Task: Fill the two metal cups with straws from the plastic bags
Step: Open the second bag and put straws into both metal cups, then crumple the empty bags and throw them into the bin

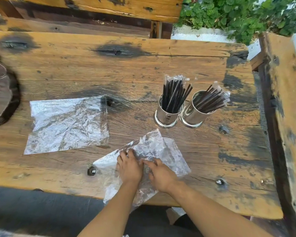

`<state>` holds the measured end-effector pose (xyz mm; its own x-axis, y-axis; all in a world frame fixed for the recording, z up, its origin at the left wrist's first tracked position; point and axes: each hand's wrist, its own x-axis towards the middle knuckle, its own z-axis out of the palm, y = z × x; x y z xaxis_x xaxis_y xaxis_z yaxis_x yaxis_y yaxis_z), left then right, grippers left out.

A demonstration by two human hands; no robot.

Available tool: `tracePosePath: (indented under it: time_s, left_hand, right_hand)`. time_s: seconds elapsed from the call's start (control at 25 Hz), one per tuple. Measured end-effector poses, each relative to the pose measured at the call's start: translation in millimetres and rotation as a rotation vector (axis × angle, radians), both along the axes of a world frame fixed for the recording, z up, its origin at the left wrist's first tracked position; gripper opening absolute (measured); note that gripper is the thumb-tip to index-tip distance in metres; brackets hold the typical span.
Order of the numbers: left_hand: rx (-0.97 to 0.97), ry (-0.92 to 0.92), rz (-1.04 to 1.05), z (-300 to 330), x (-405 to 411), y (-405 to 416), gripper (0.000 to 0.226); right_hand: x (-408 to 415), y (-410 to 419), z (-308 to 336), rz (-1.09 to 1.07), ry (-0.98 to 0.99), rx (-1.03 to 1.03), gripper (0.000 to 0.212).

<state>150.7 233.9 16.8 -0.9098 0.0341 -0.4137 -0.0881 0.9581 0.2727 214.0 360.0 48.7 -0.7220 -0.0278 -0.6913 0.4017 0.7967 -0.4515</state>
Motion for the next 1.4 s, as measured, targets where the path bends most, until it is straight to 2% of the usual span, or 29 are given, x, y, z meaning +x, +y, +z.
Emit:
tracePosePath:
  time_s: [0.08,0.16,0.32,0.4,0.48,0.56,0.68,0.76,0.88,1.0,1.12,1.24,1.4]
  left_hand:
    - [0.05,0.013,0.011,0.1,-0.1,-5.1,0.038]
    - [0.168,-0.003,0.066,1.7,-3.5,-10.8,0.039]
    - [0.504,-0.095,0.238,4.7,-26.2,-41.3,0.035]
    - [0.602,-0.161,0.324,9.3,-41.8,-62.8,0.028]
    - [0.629,-0.176,0.385,10.8,-61.7,-83.6,0.023]
    - [0.582,-0.124,0.364,11.2,-85.3,-102.9,0.019]
    - [0.273,0.084,0.193,5.7,-131.5,-137.3,0.024]
    - [0.07,0.154,0.15,1.7,-165.3,-161.1,0.037]
    - [-0.092,0.098,0.156,-4.2,-212.9,-193.2,0.065]
    - [-0.159,-0.081,0.141,-16.3,-257.9,-216.7,0.091]
    - [-0.19,-0.181,0.099,-28.2,-278.2,-221.4,0.103]
    - [-0.155,-0.187,0.095,-32.8,-272.2,-216.3,0.096]
    - [-0.156,-0.127,0.092,-27.1,-243.0,-204.2,0.084]
  right_hand:
    - [-0.4,-8.0,-6.0,-0.053,-0.015,0.054,0.049]
    - [-2.5,-15.3,-7.4,-0.074,-0.029,0.116,0.044]
    - [-11.9,-23.4,-8.2,-0.154,-0.075,0.229,0.05]
    - [-17.1,-28.7,-7.7,-0.176,-0.08,0.271,0.056]
    - [-24.0,-35.6,-6.7,-0.214,-0.04,0.299,0.055]
    - [-32.5,-44.7,-5.4,-0.266,0.014,0.305,0.05]
    - [-39.4,-56.4,-6.4,-0.303,0.071,0.29,0.057]
    - [-41.1,-61.7,-8.2,-0.295,0.063,0.284,0.068]
    - [-40.5,-67.6,-12.2,-0.225,0.047,0.328,0.083]
    - [-44.3,-73.7,-16.8,-0.22,0.004,0.384,0.097]
    - [-46.2,-75.2,-20.2,-0.261,0.02,0.395,0.101]
    - [-46.2,-76.2,-23.0,-0.308,0.026,0.347,0.096]
    - [-44.7,-69.0,-24.2,-0.339,0.026,0.289,0.079]
